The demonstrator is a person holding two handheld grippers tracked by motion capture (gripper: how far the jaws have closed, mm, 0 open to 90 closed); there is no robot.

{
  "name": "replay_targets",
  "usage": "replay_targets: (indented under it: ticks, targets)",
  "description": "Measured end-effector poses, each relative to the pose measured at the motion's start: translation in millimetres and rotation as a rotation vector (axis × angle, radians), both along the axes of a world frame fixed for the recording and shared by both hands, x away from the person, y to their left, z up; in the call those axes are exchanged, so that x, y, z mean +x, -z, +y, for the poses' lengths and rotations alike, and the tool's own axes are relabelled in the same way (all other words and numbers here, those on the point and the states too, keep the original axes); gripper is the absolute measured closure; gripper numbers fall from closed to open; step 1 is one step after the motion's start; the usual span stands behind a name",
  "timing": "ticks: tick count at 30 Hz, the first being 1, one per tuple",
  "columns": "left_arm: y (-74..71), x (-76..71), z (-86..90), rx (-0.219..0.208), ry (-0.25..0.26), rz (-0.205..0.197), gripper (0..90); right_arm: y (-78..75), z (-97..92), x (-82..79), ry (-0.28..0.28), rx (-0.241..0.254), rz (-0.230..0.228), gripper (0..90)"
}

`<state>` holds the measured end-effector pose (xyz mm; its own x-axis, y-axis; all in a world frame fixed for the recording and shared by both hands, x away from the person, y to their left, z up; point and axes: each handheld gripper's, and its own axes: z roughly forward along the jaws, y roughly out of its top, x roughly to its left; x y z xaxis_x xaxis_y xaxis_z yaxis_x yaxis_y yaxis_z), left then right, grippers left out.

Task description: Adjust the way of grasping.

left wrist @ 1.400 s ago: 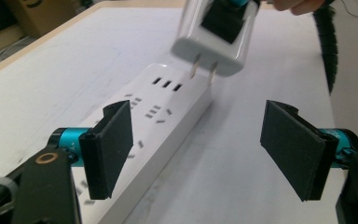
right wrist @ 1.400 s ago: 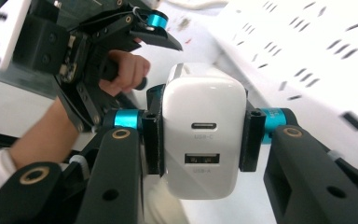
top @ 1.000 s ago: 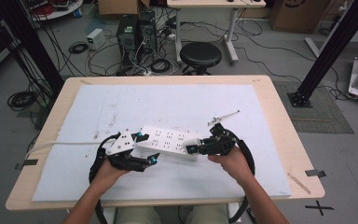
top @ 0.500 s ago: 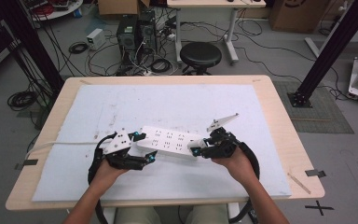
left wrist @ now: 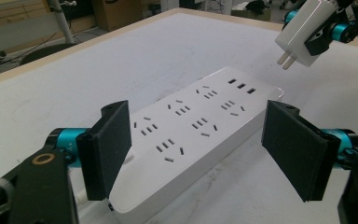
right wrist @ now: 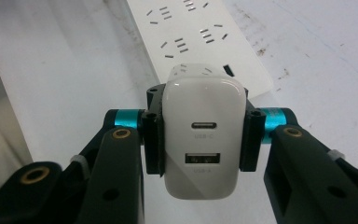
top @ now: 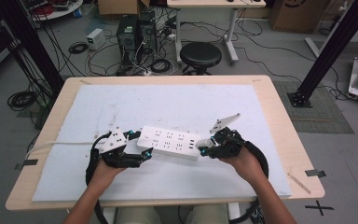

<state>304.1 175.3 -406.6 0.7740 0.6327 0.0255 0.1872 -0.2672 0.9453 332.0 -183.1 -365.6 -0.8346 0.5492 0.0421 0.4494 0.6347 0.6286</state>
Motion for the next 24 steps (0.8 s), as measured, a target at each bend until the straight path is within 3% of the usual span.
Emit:
replay_targets:
  ticks: [15, 24]
  targets:
    - [-1.0, -2.6, 6.8, -0.008, -0.035, -0.001, 24.2, -6.6, -16.8, -0.8, -0.021, -0.109, -0.032, 62.9]
    - [-5.1, -10.8, 15.7, -0.014, -0.063, -0.003, 24.2, -17.9, -33.5, 2.1, -0.017, -0.144, -0.032, 62.9]
